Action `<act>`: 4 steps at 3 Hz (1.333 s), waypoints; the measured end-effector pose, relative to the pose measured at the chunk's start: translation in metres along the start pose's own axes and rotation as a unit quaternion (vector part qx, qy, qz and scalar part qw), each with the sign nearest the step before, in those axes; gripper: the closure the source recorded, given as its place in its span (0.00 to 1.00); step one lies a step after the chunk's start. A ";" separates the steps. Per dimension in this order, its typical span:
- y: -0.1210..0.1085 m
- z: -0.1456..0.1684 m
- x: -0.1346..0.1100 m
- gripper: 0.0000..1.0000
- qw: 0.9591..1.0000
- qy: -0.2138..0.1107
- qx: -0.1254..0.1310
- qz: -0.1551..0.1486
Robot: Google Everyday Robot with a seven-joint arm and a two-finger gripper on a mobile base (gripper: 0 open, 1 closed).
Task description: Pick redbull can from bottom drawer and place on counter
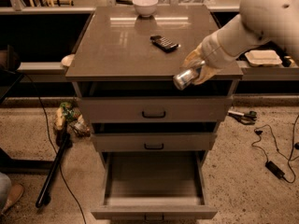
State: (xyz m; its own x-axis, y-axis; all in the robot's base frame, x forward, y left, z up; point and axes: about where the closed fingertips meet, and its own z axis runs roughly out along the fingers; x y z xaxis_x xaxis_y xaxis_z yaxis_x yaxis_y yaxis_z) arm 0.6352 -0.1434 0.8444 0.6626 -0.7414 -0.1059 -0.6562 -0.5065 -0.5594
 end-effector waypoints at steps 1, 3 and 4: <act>-0.016 0.005 0.031 1.00 0.997 -0.014 -0.034 0.061; -0.056 0.014 0.067 1.00 0.991 -0.038 -0.040 0.126; -0.090 -0.013 0.083 1.00 0.990 -0.025 0.012 0.136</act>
Offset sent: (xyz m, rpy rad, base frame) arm 0.1496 -0.0490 0.1056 0.1779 0.1104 -0.2385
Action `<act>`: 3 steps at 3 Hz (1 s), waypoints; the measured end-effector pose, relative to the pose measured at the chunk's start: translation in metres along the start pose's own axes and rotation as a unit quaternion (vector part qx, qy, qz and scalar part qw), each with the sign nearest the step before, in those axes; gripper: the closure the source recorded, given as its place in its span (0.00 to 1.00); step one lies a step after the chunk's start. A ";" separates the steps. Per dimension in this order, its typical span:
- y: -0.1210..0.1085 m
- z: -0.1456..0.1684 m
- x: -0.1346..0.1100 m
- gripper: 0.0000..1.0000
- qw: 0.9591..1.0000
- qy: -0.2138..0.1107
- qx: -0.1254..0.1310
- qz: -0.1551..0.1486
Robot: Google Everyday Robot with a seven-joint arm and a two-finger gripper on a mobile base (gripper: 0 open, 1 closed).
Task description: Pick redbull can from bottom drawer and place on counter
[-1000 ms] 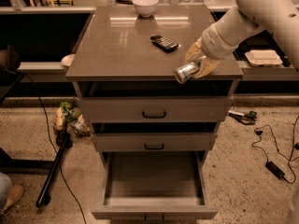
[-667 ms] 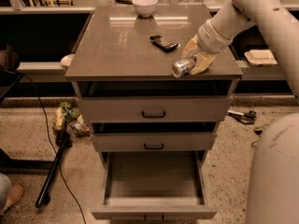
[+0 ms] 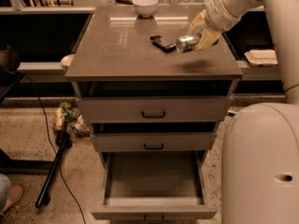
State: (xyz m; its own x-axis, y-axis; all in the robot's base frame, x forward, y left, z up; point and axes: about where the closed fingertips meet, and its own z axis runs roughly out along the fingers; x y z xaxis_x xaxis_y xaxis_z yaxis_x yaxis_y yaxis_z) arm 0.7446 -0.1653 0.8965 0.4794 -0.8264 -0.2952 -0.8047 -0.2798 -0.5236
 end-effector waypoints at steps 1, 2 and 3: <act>-0.021 -0.015 0.000 0.83 0.999 -0.004 0.036 0.005; -0.029 -0.011 0.001 0.59 0.999 -0.018 0.048 0.013; -0.029 0.008 -0.001 0.37 0.998 -0.040 0.044 0.022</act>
Offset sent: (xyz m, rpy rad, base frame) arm 0.0507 -0.0135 0.0458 0.1288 -0.0468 -0.0348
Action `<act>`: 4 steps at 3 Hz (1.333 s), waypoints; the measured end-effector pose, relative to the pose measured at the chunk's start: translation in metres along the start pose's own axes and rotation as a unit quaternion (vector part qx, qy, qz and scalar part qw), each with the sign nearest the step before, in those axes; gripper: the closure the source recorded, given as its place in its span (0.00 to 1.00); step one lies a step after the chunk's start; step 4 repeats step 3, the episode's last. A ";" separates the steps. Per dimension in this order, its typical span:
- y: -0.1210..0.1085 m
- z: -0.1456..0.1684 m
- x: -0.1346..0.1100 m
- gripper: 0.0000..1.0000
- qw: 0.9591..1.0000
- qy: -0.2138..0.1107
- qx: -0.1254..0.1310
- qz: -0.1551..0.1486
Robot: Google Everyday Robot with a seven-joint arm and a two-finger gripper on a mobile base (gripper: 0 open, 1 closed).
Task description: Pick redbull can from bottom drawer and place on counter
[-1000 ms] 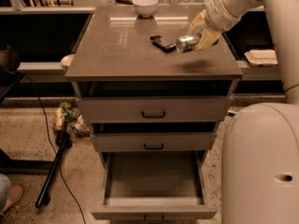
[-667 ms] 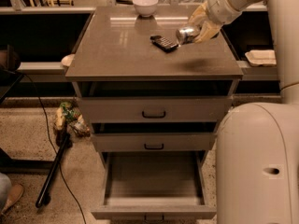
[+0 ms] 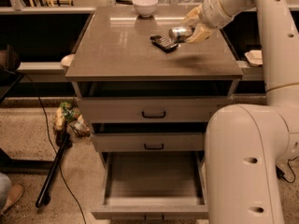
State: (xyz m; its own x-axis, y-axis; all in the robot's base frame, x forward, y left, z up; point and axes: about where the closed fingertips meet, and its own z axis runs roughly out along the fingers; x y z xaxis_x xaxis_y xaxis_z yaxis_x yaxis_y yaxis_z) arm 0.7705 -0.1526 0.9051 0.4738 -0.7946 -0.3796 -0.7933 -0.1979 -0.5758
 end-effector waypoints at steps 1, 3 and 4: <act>0.008 0.025 0.000 0.13 1.000 -0.021 -0.016 0.013; 0.021 0.050 0.005 0.00 0.998 -0.043 -0.038 0.033; 0.021 0.050 0.005 0.00 0.998 -0.043 -0.038 0.033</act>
Offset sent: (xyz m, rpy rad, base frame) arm 0.0298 0.0053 -0.0475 0.0570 0.1895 0.0565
